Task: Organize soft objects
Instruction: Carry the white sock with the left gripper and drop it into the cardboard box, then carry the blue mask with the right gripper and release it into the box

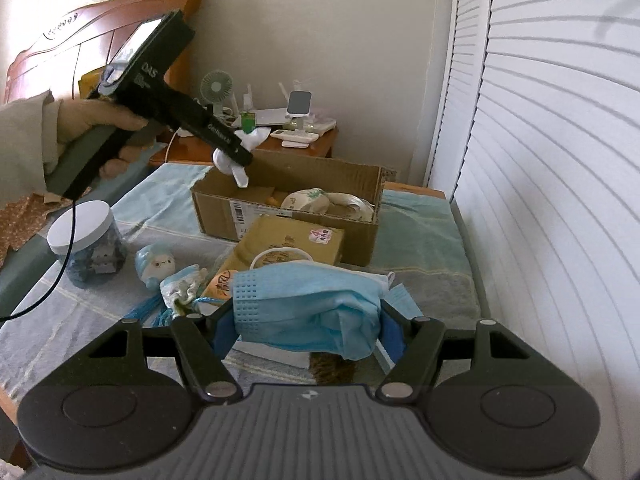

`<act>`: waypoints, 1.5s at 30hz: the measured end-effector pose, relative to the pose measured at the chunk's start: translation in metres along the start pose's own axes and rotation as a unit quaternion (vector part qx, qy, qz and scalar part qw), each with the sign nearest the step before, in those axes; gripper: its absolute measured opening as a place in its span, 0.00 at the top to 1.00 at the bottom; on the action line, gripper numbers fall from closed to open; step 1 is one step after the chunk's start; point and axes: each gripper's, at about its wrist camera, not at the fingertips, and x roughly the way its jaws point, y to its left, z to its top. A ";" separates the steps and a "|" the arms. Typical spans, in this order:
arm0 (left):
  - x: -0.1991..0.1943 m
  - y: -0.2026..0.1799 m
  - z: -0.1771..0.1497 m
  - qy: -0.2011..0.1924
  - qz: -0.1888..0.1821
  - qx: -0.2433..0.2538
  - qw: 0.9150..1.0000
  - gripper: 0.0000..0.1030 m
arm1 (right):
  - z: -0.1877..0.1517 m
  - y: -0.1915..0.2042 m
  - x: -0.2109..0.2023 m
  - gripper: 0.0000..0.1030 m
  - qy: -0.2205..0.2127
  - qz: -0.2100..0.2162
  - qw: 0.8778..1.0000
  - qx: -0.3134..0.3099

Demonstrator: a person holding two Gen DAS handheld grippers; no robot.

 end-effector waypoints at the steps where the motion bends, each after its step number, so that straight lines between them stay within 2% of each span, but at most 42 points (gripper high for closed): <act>1: -0.001 0.001 -0.002 -0.004 0.002 -0.001 1.000 0.40 | 0.000 0.000 0.001 0.29 0.001 0.000 1.000 0.001; 4: -0.010 0.003 -0.008 -0.012 0.006 -0.004 1.000 0.26 | 0.001 0.001 0.001 0.29 0.003 -0.001 1.000 -0.002; 9: -0.041 0.001 -0.025 -0.030 -0.002 -0.010 1.000 0.11 | 0.003 0.005 0.000 0.29 0.004 -0.002 1.000 -0.009; 14: -0.086 -0.011 -0.059 -0.042 -0.016 0.002 0.999 0.04 | 0.006 0.008 -0.002 0.29 0.001 -0.003 1.000 -0.016; 19: -0.124 -0.030 -0.100 -0.048 -0.018 0.011 0.999 0.03 | 0.017 0.005 0.000 0.29 -0.005 -0.007 1.000 -0.013; 26: -0.144 -0.046 -0.139 -0.048 -0.001 -0.012 0.999 0.03 | 0.047 -0.001 0.021 0.28 -0.017 -0.014 1.000 -0.020; 35: -0.152 -0.057 -0.157 -0.064 -0.022 -0.039 0.997 0.03 | 0.090 -0.008 0.066 0.28 -0.012 0.000 0.999 -0.032; 45: -0.148 -0.035 -0.165 -0.066 0.011 -0.090 0.994 0.03 | 0.135 0.008 0.130 0.28 0.013 0.024 0.996 -0.081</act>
